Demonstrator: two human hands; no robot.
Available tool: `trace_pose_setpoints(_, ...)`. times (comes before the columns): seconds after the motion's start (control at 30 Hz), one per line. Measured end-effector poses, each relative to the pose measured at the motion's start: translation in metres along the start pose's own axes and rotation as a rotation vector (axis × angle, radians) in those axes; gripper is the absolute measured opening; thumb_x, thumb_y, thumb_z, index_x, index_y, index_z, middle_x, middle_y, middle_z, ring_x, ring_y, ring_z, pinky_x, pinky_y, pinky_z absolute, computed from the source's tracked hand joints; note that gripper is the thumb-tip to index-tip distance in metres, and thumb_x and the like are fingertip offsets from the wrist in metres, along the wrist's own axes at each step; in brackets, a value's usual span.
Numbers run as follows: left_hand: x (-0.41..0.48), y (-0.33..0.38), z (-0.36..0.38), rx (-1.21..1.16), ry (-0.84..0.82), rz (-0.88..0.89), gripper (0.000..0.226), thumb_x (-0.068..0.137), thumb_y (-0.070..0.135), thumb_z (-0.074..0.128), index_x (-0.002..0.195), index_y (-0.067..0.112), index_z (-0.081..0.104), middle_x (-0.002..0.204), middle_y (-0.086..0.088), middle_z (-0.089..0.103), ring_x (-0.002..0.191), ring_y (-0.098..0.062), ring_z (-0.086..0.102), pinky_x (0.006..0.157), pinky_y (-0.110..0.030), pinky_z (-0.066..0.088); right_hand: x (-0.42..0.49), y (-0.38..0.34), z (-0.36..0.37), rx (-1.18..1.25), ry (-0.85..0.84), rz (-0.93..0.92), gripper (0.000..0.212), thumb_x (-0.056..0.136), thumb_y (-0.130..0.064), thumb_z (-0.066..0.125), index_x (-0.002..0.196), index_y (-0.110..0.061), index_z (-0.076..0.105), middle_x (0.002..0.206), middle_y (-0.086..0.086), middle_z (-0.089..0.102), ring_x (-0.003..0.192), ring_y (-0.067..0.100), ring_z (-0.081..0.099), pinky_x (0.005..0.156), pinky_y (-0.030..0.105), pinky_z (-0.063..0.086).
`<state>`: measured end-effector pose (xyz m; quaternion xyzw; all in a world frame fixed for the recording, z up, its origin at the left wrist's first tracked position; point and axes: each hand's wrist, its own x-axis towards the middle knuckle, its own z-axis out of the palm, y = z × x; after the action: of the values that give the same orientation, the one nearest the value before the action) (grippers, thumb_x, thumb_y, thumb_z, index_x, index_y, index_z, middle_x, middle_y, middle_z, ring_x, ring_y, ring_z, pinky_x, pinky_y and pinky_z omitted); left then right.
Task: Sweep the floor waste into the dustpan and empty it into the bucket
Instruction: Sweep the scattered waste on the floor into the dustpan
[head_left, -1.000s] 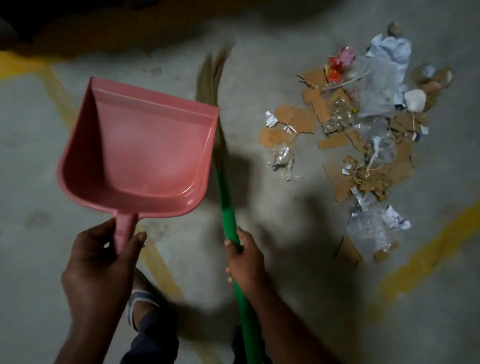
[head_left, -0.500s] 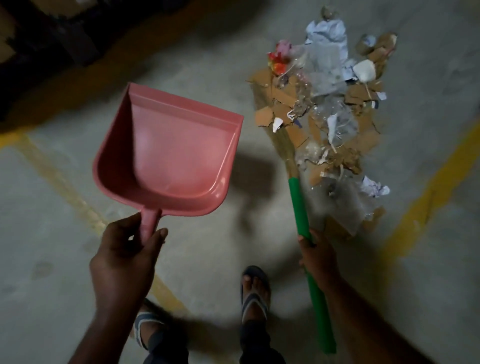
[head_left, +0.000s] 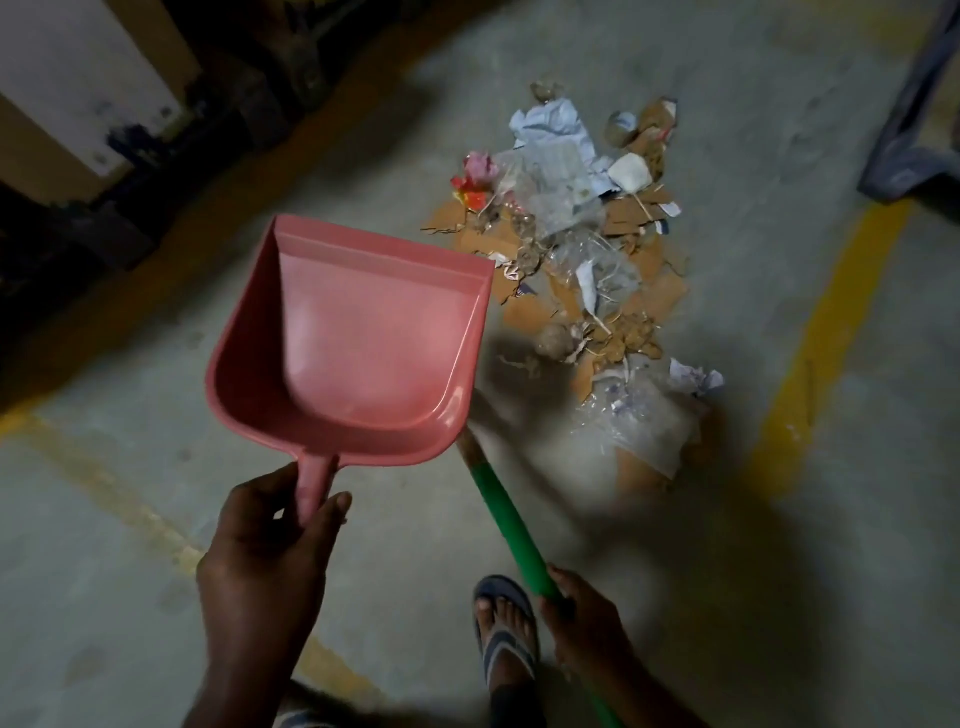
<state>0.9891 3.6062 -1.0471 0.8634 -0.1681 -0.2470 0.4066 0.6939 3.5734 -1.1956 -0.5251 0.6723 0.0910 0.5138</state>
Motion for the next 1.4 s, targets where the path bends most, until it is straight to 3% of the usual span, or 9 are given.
trace_pose_setpoints(0.2, -0.008, 0.025, -0.003, 0.121, -0.060, 0.059, 0.033, 0.076, 0.026, 0.083, 0.104, 0.026, 0.065, 0.085, 0.009, 0.073, 0.075, 0.014, 0.063, 0.064, 0.002, 0.040, 0.022, -0.015, -0.028, 0.179, 0.119, 0.015, 0.037, 0.095, -0.030, 0.055, 0.132, -0.027, 0.056, 0.080, 0.005, 0.068, 0.053, 0.020, 0.065, 0.043, 0.030, 0.052)
trace_pose_setpoints(0.3, -0.011, 0.041, -0.004, 0.189, -0.102, 0.098, 0.037, 0.076, 0.026, 0.083, 0.107, 0.026, 0.064, 0.087, 0.009, 0.072, 0.075, 0.015, 0.061, 0.066, 0.002, 0.039, 0.027, -0.027, -0.063, 0.232, 0.218, -0.047, 0.040, 0.095, -0.025, 0.058, 0.135, -0.026, 0.055, 0.075, 0.008, 0.067, 0.045, 0.020, 0.061, 0.038, 0.028, 0.048)
trace_pose_setpoints(0.4, -0.010, 0.067, 0.000, 0.241, -0.165, 0.141, 0.037, 0.076, 0.028, 0.082, 0.109, 0.025, 0.065, 0.086, 0.010, 0.072, 0.079, -0.005, 0.066, 0.063, -0.012, 0.041, 0.016, -0.025, -0.103, 0.164, 0.253, -0.107, 0.047, 0.092, -0.024, 0.062, 0.138, -0.025, 0.054, 0.090, 0.002, 0.070, 0.056, 0.010, 0.062, 0.046, 0.020, 0.048)
trace_pose_setpoints(0.53, -0.002, 0.101, 0.016, 0.284, -0.263, 0.241, 0.032, 0.077, 0.027, 0.082, 0.103, 0.029, 0.064, 0.084, 0.011, 0.072, 0.076, -0.009, 0.067, 0.068, -0.021, 0.047, -0.018, -0.006, -0.134, 0.059, 0.249, -0.169, 0.051, 0.090, -0.030, 0.068, 0.139, -0.021, 0.054, 0.117, 0.001, 0.070, 0.098, 0.012, 0.068, 0.077, 0.011, 0.047)
trace_pose_setpoints(0.6, 0.006, 0.115, 0.027, 0.290, -0.318, 0.282, 0.032, 0.077, 0.027, 0.082, 0.102, 0.030, 0.064, 0.083, 0.012, 0.071, 0.080, -0.012, 0.066, 0.070, -0.034, 0.047, -0.040, 0.000, -0.131, 0.090, 0.280, -0.146, 0.050, 0.090, -0.027, 0.069, 0.137, -0.020, 0.056, 0.118, -0.003, 0.068, 0.105, 0.008, 0.065, 0.076, -0.002, 0.040)
trace_pose_setpoints(0.7, 0.025, 0.126, 0.043, 0.298, -0.410, 0.346, 0.029, 0.078, 0.026, 0.081, 0.101, 0.028, 0.064, 0.082, 0.013, 0.071, 0.081, -0.005, 0.065, 0.070, -0.031, 0.047, -0.072, 0.010, -0.108, 0.161, 0.402, -0.074, 0.049, 0.090, -0.019, 0.070, 0.136, -0.016, 0.057, 0.119, -0.008, 0.063, 0.106, 0.004, 0.059, 0.074, -0.008, 0.034)
trace_pose_setpoints(1.07, 0.103, 0.147, 0.070, 0.417, -0.633, 0.556, 0.032, 0.078, 0.028, 0.080, 0.103, 0.026, 0.061, 0.082, 0.010, 0.071, 0.088, -0.017, 0.067, 0.073, -0.030, 0.046, -0.137, 0.008, 0.044, 0.546, 0.659, 0.634, 0.052, 0.093, -0.052, 0.053, 0.142, -0.033, 0.049, 0.091, 0.005, 0.072, 0.072, 0.024, 0.070, 0.068, 0.041, 0.061)
trace_pose_setpoints(1.2, 0.113, 0.147, 0.074, 0.467, -0.675, 0.607, 0.031, 0.078, 0.032, 0.079, 0.102, 0.026, 0.060, 0.084, 0.009, 0.071, 0.091, -0.019, 0.065, 0.076, -0.035, 0.049, -0.136, -0.004, 0.064, 0.688, 0.720, 0.754, 0.054, 0.096, -0.040, 0.057, 0.146, -0.025, 0.042, 0.081, 0.008, 0.070, 0.054, 0.023, 0.068, 0.049, 0.035, 0.058)
trace_pose_setpoints(1.4, 0.127, 0.133, 0.060, 0.494, -0.711, 0.622, 0.028, 0.080, 0.028, 0.079, 0.102, 0.026, 0.061, 0.080, 0.014, 0.069, 0.086, -0.010, 0.060, 0.067, -0.028, 0.038, -0.094, -0.021, 0.073, 0.645, 0.612, 0.686, 0.040, 0.098, -0.029, 0.053, 0.137, -0.019, 0.053, 0.086, 0.011, 0.070, 0.065, 0.029, 0.070, 0.057, 0.038, 0.059)
